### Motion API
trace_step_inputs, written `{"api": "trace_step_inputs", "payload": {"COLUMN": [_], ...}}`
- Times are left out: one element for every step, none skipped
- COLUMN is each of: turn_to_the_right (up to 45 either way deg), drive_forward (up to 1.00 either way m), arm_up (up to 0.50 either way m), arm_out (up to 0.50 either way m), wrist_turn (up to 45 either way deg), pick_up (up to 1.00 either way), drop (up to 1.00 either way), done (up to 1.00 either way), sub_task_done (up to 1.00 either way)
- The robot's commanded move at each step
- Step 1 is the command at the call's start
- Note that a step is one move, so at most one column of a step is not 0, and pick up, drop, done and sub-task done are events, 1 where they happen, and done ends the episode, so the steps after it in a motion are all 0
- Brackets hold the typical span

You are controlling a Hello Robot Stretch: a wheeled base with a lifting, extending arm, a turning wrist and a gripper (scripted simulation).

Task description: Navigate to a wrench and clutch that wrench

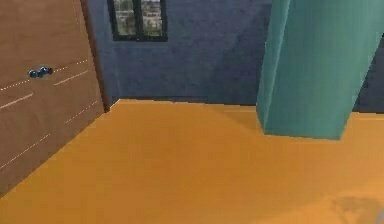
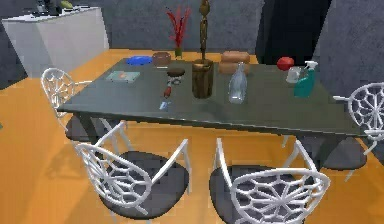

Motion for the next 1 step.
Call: {"api": "trace_step_inputs", "payload": {"turn_to_the_right": [-3.0], "drive_forward": [0.00], "arm_up": [0.00], "arm_out": [0.00], "wrist_turn": [0.0], "pick_up": [0.00], "drop": [0.00], "done": [0.00], "sub_task_done": [0.00]}}
